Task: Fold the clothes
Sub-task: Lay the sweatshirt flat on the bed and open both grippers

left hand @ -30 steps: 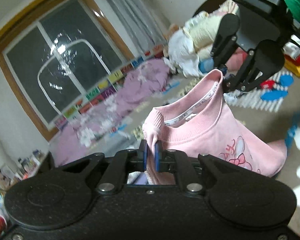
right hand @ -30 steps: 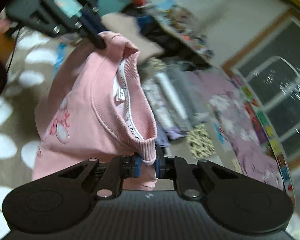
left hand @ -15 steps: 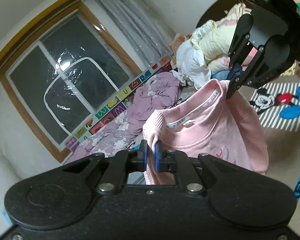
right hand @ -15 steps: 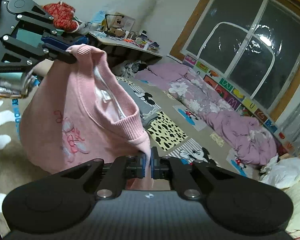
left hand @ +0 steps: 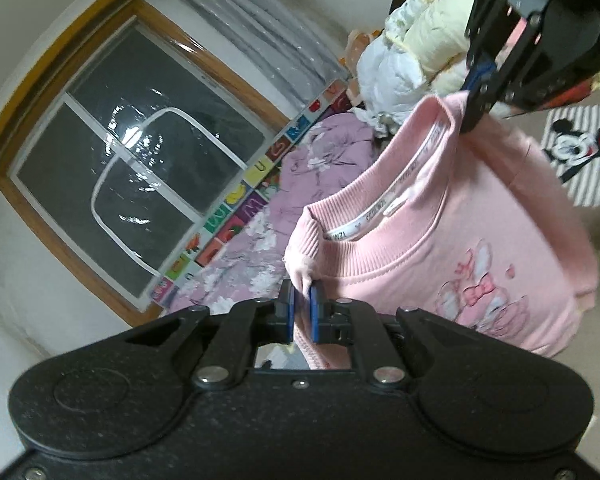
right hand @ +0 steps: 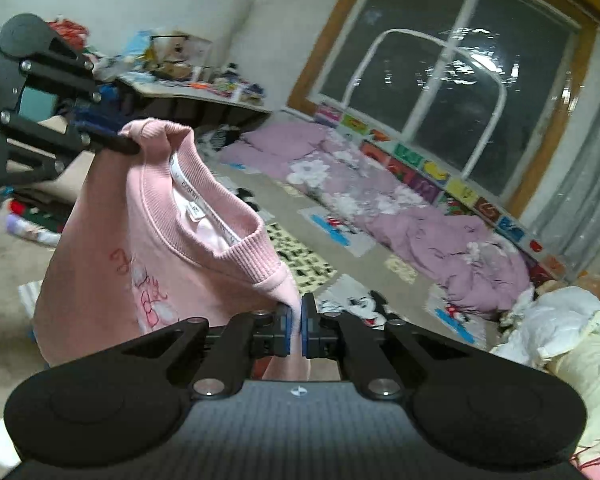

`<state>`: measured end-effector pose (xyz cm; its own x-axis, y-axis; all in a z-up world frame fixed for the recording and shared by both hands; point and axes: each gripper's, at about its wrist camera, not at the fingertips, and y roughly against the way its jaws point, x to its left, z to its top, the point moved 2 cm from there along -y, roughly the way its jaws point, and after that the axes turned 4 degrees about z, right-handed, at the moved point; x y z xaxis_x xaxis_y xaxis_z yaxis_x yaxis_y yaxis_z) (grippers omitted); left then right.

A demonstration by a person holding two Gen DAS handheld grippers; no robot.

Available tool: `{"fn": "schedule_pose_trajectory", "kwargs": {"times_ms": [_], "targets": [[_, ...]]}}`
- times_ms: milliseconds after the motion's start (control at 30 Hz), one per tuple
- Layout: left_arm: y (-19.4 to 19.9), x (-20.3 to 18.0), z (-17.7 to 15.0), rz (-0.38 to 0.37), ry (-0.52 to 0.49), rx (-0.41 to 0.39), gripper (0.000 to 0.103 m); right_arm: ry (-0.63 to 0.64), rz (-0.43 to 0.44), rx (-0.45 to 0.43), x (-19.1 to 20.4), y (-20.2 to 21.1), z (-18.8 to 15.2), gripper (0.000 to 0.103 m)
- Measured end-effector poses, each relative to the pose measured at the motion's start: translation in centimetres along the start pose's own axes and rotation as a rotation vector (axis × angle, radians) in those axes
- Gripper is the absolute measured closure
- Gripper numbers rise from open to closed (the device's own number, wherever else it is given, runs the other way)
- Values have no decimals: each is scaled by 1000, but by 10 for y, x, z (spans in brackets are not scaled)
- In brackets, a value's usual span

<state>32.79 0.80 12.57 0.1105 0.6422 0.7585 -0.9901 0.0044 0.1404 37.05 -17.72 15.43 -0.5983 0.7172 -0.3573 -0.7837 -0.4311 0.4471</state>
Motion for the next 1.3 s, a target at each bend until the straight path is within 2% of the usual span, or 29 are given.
{"fn": "schedule_pose_trajectory", "kwargs": {"times_ms": [167, 267, 367, 633, 800, 1033, 1300], "targets": [[-25, -2, 2, 85, 21, -30, 97, 10, -100, -59, -6, -18, -4, 98], [-25, -6, -2, 93, 21, -41, 97, 18, -139, -94, -7, -23, -8, 98], [-16, -20, -16, 55, -6, -40, 97, 50, -134, -80, 2, -25, -19, 98], [49, -83, -69, -97, -172, -30, 97, 190, 7, 55, 66, -13, -87, 98], [91, -108, -88, -181, -192, -36, 97, 304, 99, 130, 125, 8, -127, 98], [141, -148, -113, -279, -296, -36, 97, 446, 197, 208, 204, 31, -180, 98], [184, -205, -145, -351, -511, -66, 97, 621, 299, 287, 268, 48, -219, 98]]}}
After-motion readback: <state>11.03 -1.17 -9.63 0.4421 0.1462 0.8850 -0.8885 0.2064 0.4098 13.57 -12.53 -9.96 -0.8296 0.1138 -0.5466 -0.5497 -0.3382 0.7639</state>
